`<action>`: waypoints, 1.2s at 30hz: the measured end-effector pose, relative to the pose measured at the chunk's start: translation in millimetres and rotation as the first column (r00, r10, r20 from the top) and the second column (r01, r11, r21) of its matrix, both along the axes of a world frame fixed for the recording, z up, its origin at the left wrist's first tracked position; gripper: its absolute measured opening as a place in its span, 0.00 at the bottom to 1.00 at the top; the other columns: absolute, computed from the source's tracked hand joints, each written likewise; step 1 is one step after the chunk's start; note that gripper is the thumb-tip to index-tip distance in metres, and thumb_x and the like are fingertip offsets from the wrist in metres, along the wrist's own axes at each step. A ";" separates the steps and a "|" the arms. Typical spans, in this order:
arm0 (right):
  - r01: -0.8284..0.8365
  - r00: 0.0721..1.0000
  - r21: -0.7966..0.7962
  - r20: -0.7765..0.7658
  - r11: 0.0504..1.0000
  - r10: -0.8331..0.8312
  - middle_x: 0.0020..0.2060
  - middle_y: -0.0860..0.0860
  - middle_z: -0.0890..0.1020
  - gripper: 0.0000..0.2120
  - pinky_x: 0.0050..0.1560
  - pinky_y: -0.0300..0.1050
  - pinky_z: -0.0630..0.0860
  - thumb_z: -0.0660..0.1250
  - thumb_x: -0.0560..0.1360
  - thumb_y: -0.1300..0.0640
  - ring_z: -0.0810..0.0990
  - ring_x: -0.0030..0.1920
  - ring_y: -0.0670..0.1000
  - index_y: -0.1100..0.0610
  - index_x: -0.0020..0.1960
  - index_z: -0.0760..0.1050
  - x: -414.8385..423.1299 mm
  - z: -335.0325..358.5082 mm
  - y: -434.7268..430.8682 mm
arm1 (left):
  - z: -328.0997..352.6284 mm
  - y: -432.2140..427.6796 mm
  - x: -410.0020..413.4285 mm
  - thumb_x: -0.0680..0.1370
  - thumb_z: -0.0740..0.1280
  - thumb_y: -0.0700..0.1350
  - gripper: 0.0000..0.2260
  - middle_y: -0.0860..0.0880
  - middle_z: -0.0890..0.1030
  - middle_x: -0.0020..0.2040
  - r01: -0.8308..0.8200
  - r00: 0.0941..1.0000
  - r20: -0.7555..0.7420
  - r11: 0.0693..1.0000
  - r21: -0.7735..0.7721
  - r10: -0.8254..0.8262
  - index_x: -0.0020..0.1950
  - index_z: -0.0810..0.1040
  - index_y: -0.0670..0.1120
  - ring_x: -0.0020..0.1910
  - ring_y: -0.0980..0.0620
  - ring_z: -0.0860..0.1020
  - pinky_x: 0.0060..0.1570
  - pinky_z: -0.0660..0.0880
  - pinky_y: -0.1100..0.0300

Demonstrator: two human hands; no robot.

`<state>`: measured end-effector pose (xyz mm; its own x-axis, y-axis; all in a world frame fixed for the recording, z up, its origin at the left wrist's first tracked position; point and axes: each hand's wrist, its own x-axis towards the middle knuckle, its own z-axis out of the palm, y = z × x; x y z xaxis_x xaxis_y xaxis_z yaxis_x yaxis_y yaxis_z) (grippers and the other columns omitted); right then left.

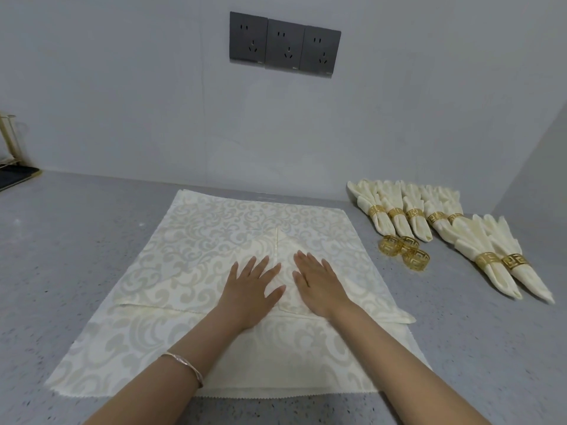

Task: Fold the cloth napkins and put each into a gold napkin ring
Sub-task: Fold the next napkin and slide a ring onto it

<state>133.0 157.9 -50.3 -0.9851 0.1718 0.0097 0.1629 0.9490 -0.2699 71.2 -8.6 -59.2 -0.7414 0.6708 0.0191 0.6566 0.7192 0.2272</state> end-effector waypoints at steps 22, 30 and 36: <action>-0.060 0.997 0.014 0.047 0.998 0.059 0.75 0.38 0.45 0.30 0.70 0.33 0.34 0.39 0.76 0.36 0.40 0.73 0.35 0.44 0.77 0.46 120.7 7.7 60.9 | 8.7 -9.6 19.9 0.82 0.43 0.60 0.27 0.54 0.46 0.79 -0.008 0.998 0.062 0.999 0.032 0.006 0.79 0.43 0.54 0.77 0.54 0.42 0.75 0.39 0.52; -0.139 0.990 -0.019 -0.006 0.990 0.139 0.72 0.33 0.53 0.26 0.70 0.31 0.44 0.51 0.77 0.37 0.49 0.71 0.32 0.39 0.74 0.57 117.4 18.5 42.8 | 6.7 -8.2 36.0 0.81 0.43 0.61 0.29 0.54 0.42 0.79 0.019 0.997 0.070 1.000 0.000 -0.019 0.79 0.42 0.50 0.77 0.52 0.39 0.75 0.37 0.50; -0.171 0.984 0.034 -0.035 0.985 0.173 0.71 0.34 0.60 0.21 0.70 0.31 0.54 0.58 0.80 0.47 0.57 0.71 0.35 0.41 0.72 0.63 112.2 20.6 53.2 | 4.4 -12.0 35.5 0.82 0.52 0.57 0.26 0.54 0.52 0.79 0.072 0.997 0.023 0.989 0.129 -0.075 0.78 0.52 0.51 0.77 0.53 0.50 0.76 0.46 0.56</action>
<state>245.2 211.0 -29.7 -0.9988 -0.0010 0.0498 -0.0131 0.9699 -0.2433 106.7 -20.7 -54.9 -0.6917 0.7168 0.0882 0.6986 0.6331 0.3334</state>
